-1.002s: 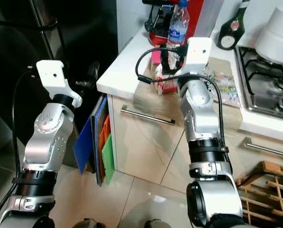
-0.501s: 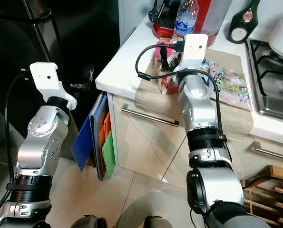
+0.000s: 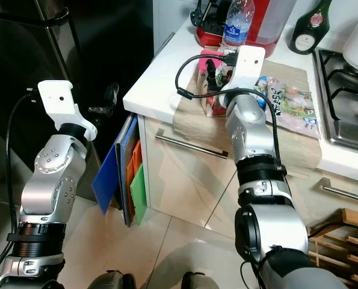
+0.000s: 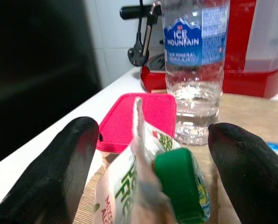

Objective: Restocking fridge

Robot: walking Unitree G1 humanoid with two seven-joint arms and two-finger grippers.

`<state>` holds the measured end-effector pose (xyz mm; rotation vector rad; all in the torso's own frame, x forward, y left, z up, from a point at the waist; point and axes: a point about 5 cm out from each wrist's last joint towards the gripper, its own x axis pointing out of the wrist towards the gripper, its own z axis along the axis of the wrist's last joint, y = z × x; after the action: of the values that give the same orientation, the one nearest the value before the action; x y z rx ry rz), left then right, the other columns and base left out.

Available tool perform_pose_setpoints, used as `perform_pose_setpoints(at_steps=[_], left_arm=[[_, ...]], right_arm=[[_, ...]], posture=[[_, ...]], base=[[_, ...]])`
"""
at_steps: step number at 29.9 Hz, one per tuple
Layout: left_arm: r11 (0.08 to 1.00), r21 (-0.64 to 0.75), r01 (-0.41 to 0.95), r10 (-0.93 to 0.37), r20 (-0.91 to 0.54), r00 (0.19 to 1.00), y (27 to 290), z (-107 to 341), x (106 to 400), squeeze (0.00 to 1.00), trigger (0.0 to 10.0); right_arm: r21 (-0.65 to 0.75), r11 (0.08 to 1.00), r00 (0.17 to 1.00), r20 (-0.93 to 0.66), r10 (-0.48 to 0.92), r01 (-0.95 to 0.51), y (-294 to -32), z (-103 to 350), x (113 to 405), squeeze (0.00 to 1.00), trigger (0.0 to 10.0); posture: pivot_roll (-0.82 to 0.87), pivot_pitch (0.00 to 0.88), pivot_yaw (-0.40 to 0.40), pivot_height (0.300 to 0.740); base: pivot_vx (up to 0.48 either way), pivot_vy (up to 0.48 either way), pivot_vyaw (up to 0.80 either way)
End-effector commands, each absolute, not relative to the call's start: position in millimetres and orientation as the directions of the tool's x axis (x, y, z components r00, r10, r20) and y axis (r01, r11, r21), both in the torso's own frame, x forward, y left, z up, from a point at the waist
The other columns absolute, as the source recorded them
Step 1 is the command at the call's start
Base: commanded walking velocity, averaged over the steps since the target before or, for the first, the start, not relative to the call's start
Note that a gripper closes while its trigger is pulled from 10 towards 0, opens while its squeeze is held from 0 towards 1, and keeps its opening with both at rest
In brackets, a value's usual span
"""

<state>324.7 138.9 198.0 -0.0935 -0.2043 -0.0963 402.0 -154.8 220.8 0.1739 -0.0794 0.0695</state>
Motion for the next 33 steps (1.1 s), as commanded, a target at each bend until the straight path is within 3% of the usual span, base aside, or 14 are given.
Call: perform_pose_setpoints(at_steps=[1,14,24,33], left_arm=[[0.989,-0.1,0.112,-0.09,0.207,0.974,137,200,326,0.0,10.0],[0.985,-0.115,0.13,-0.105,0.201,0.974,131,199,332,0.0,10.0],[0.98,-0.104,0.171,-0.15,0.178,0.972,119,192,342,0.0,10.0],[0.975,-0.098,0.202,-0.185,0.158,0.97,115,188,348,0.0,10.0]], right_arm=[[0.183,0.981,0.995,0.078,0.056,-0.069,-156,223,404,0.0,0.0],[0.087,0.993,0.987,0.144,0.066,-0.079,-155,231,399,0.0,0.0],[0.033,0.993,0.971,0.215,0.103,-0.113,-145,232,388,0.0,0.0],[0.058,0.992,0.973,0.206,0.101,-0.116,-145,225,387,0.0,0.0]], posture=[[0.0,0.105,-0.02,0.74],[-0.03,0.078,-0.025,0.74],[-0.07,0.0,-0.028,0.74],[-0.07,0.0,-0.007,0.74]], base=[[0.0,0.0,0.0],[0.0,0.0,0.0],[0.0,0.0,0.0],[0.0,0.0,0.0]])
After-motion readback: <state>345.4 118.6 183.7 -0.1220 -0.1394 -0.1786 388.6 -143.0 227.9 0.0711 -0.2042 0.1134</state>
